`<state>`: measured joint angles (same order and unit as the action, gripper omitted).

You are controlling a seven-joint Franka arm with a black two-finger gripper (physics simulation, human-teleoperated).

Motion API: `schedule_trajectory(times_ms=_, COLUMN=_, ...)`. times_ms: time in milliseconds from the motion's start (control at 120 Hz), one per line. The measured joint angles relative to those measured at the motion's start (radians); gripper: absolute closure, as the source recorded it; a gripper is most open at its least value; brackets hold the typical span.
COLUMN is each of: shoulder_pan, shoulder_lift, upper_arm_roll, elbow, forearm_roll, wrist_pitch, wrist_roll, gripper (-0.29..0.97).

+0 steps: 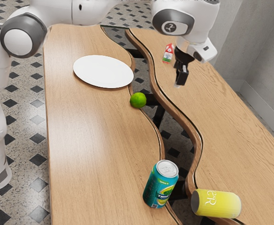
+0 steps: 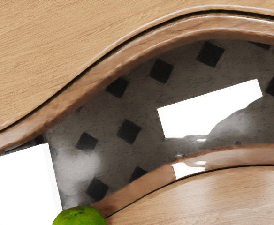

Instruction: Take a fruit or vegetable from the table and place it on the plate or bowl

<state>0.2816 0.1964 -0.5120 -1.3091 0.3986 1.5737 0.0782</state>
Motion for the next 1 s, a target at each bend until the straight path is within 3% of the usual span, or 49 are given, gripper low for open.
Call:
schedule_trajectory(times_ms=367, shoulder_pan=-0.026, shoulder_lift=0.004, upper_arm_roll=0.015, elbow=-0.048, forearm_roll=-0.051, wrist_pitch=-0.018, wrist_roll=-0.009, gripper=0.0)
schedule_trajectory(times_ms=400, shoulder_pan=-0.122, shoulder_lift=-0.006, upper_arm_roll=0.151, elbow=-0.069, forearm_roll=-0.072, wrist_pitch=-0.021, wrist_roll=-0.01, gripper=0.0)
schedule_trajectory(times_ms=442, shoulder_pan=-0.325, shoulder_lift=-0.052, upper_arm_roll=0.431, elbow=-0.148, forearm_roll=-0.119, wrist_pitch=-0.018, wrist_roll=-0.012, gripper=0.0)
schedule_trajectory(times_ms=483, shoulder_pan=-0.43, shoulder_lift=-0.128, upper_arm_roll=0.594, elbow=-0.275, forearm_roll=-0.157, wrist_pitch=0.004, wrist_roll=-0.014, gripper=0.0)
schedule_trajectory(times_ms=533, shoulder_pan=-0.474, shoulder_lift=-0.205, upper_arm_roll=0.698, elbow=-0.403, forearm_roll=-0.193, wrist_pitch=0.035, wrist_roll=-0.018, gripper=0.0)
schedule_trajectory(times_ms=608, shoulder_pan=-0.438, shoulder_lift=-0.293, upper_arm_roll=0.751, elbow=-0.527, forearm_roll=-0.23, wrist_pitch=0.081, wrist_roll=-0.023, gripper=0.0)
schedule_trajectory(times_ms=683, shoulder_pan=-0.386, shoulder_lift=-0.347, upper_arm_roll=0.765, elbow=-0.584, forearm_roll=-0.246, wrist_pitch=0.119, wrist_roll=-0.024, gripper=0.0)
schedule_trajectory(times_ms=750, shoulder_pan=-0.32, shoulder_lift=-0.323, upper_arm_roll=0.745, elbow=-0.588, forearm_roll=-0.252, wrist_pitch=0.16, wrist_roll=-0.016, gripper=0.0)
schedule_trajectory(times_ms=883, shoulder_pan=0.01, shoulder_lift=-0.197, upper_arm_roll=0.472, elbow=-0.501, forearm_roll=-0.27, wrist_pitch=0.213, wrist_roll=0.01, gripper=0.0)
schedule_trajectory(times_ms=1000, shoulder_pan=0.109, shoulder_lift=-0.153, upper_arm_roll=0.384, elbow=-0.479, forearm_roll=-0.293, wrist_pitch=0.238, wrist_roll=0.03, gripper=0.0)
